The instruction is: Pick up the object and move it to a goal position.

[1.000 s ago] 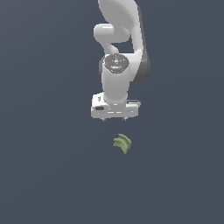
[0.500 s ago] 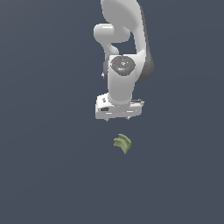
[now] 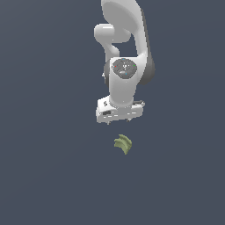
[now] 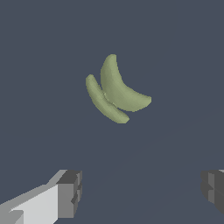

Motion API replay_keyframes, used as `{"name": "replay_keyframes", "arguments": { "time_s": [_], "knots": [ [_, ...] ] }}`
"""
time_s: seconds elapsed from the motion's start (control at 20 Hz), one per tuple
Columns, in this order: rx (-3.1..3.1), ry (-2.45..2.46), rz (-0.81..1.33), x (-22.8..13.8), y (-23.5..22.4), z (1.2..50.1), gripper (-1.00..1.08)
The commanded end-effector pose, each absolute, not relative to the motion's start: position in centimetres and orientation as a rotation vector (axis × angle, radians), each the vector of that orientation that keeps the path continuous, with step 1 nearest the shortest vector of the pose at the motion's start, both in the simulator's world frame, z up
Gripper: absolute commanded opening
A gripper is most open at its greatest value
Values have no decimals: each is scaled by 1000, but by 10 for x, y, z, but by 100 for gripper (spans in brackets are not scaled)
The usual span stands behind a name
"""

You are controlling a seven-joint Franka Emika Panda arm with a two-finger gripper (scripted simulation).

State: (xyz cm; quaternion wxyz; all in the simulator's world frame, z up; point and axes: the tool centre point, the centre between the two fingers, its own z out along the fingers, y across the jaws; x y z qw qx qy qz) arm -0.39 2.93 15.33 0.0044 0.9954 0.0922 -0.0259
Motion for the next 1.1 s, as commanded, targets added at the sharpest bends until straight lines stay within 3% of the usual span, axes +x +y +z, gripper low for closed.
{"name": "replay_keyframes", "arguments": {
  "time_s": [0.0, 1.05],
  "knots": [
    [3112, 351, -78, 0, 31, 151, 100],
    [2909, 1181, -18, 48, 53, 115, 100]
  ]
}}
